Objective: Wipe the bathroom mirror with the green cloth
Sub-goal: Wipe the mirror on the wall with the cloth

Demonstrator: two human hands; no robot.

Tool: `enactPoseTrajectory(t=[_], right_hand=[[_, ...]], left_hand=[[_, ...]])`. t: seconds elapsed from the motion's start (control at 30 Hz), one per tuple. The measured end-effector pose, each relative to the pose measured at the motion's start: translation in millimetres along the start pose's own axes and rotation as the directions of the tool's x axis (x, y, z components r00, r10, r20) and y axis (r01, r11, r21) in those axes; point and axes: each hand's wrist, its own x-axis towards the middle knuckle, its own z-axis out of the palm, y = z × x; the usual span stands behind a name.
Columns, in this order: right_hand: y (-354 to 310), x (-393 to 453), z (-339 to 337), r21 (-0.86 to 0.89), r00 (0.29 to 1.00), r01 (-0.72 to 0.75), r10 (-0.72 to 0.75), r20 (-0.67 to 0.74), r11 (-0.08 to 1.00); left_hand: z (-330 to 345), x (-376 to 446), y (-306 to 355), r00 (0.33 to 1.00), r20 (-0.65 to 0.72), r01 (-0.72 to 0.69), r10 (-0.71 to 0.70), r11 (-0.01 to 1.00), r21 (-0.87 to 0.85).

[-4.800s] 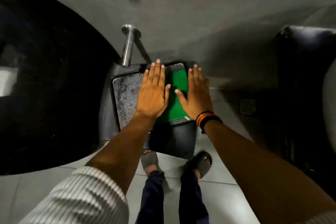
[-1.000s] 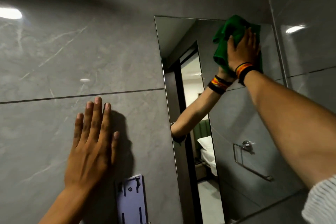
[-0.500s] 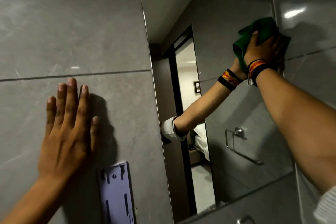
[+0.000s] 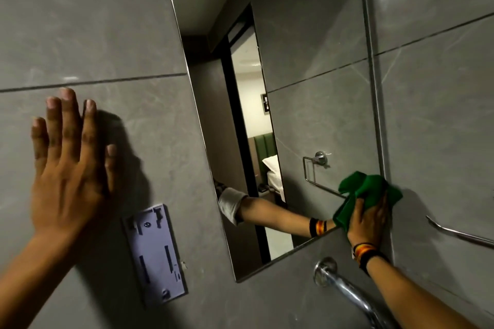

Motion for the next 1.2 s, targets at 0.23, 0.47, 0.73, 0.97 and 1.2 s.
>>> enactPoseTrajectory(t=[0.23,0.47,0.73,0.97,1.2], right_hand=[[-21,-31,1,-0.028,0.969,0.238,-0.235,0.079,0.971],[-89,-166,32,-0.064,0.7,0.695,-0.654,0.288,0.716],[-97,-182,34,-0.109,0.597,0.799,-0.757,0.267,0.592],[-198,-129,46,-0.068,0.531,0.846,-0.827,0.183,0.529],[-350,-59,52,-0.104,0.488,0.87,-0.872,0.04,0.482]], left_hand=[[-48,-5,45,0.99,-0.143,-0.015,0.003,0.997,-0.078],[-87,-5,69,0.998,-0.067,-0.018,0.009,0.991,-0.131],[-97,-5,74,0.999,-0.034,-0.02,0.016,0.995,-0.102],[-106,-5,78,0.999,-0.026,-0.023,0.02,0.992,-0.122],[-105,-4,78,0.999,-0.038,-0.02,0.016,0.992,-0.126]])
